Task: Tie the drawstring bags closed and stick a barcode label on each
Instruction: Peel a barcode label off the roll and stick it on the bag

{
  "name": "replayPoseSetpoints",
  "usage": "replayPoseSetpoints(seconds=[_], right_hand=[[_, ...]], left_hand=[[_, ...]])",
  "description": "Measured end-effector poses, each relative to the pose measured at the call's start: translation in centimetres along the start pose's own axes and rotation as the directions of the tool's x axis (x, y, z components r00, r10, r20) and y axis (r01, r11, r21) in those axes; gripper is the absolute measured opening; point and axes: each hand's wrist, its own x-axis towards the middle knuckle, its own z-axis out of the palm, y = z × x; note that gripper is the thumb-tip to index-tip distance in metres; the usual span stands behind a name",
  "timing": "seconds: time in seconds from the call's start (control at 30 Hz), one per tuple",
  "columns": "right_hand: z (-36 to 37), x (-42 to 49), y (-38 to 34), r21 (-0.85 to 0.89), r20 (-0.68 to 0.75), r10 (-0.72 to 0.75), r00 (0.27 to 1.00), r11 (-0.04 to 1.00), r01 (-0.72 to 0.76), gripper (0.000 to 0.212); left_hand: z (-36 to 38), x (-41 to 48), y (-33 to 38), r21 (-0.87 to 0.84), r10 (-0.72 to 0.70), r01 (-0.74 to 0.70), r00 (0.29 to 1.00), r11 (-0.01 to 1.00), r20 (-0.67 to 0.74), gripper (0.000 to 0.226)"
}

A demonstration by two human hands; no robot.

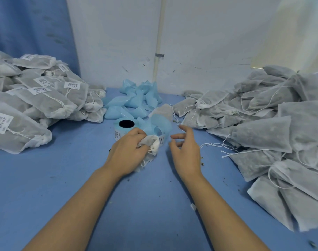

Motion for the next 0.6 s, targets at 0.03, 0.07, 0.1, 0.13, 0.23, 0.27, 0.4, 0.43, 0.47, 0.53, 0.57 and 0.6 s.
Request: replayPoseSetpoints(seconds=[0.03, 0.07, 0.1, 0.13, 0.23, 0.27, 0.4, 0.43, 0.47, 0.53, 0.57, 0.6], right_hand=[[0.2, 0.0, 0.1, -0.022, 0.027, -0.006, 1.000, 1.000, 0.007, 0.033], [0.3, 0.0, 0.2, -0.045, 0.058, -0.014, 0.998, 0.999, 0.016, 0.028], [0.5, 0.0, 0.2, -0.052, 0.091, -0.020, 0.996, 0.998, 0.025, 0.027], [0.7, -0.1, 0.1, -0.037, 0.128, -0.023, 0.992, 0.999, 0.028, 0.030], [1.1, -0.4, -0.2, 0.062, 0.218, -0.024, 0.976, 0.998, 0.011, 0.040], [1.2, -0.4, -0.3, 0.094, 0.237, -0.022, 0.971, 0.996, 0.000, 0.041], [1.2, -0.3, -0.3, 0.182, 0.249, -0.029, 0.968, 0.983, -0.017, 0.027], [1.2, -0.3, -0.4, 0.208, 0.230, -0.027, 0.973, 0.978, -0.022, 0.021], [1.1, -0.2, -0.4, 0.230, 0.212, -0.023, 0.977, 0.973, -0.027, 0.017], [1.2, -0.1, -0.3, 0.247, 0.191, -0.015, 0.981, 0.968, -0.033, 0.012], [1.2, -0.1, -0.3, 0.246, 0.181, -0.010, 0.983, 0.969, -0.035, 0.011], [1.3, 0.0, -0.2, 0.250, 0.170, -0.002, 0.985, 0.967, -0.041, 0.011]], left_hand=[[-0.1, -0.1, 0.1, -0.075, -0.016, 0.016, 1.000, 0.997, 0.005, 0.034], [-0.3, -0.1, 0.2, -0.167, -0.029, 0.031, 1.000, 0.985, 0.013, 0.035], [-0.4, -0.1, 0.2, -0.258, -0.041, 0.046, 0.999, 0.965, 0.025, 0.032], [-0.4, -0.1, 0.3, -0.341, -0.057, 0.067, 0.998, 0.937, 0.039, 0.029], [-0.4, -0.1, 0.4, -0.522, -0.122, 0.146, 0.989, 0.840, 0.079, 0.031], [-0.4, 0.0, 0.3, -0.554, -0.139, 0.167, 0.986, 0.816, 0.093, 0.032], [-0.4, 0.0, 0.4, -0.596, -0.126, 0.178, 0.984, 0.783, 0.128, 0.031], [-0.4, -0.1, 0.5, -0.598, -0.123, 0.177, 0.984, 0.781, 0.131, 0.032], [-0.4, -0.1, 0.5, -0.602, -0.121, 0.177, 0.984, 0.778, 0.133, 0.033], [-0.4, -0.1, 0.5, -0.607, -0.120, 0.179, 0.983, 0.774, 0.137, 0.035], [-0.4, -0.1, 0.5, -0.605, -0.120, 0.179, 0.983, 0.776, 0.138, 0.034], [-0.4, -0.1, 0.4, -0.602, -0.118, 0.177, 0.984, 0.778, 0.136, 0.034]])
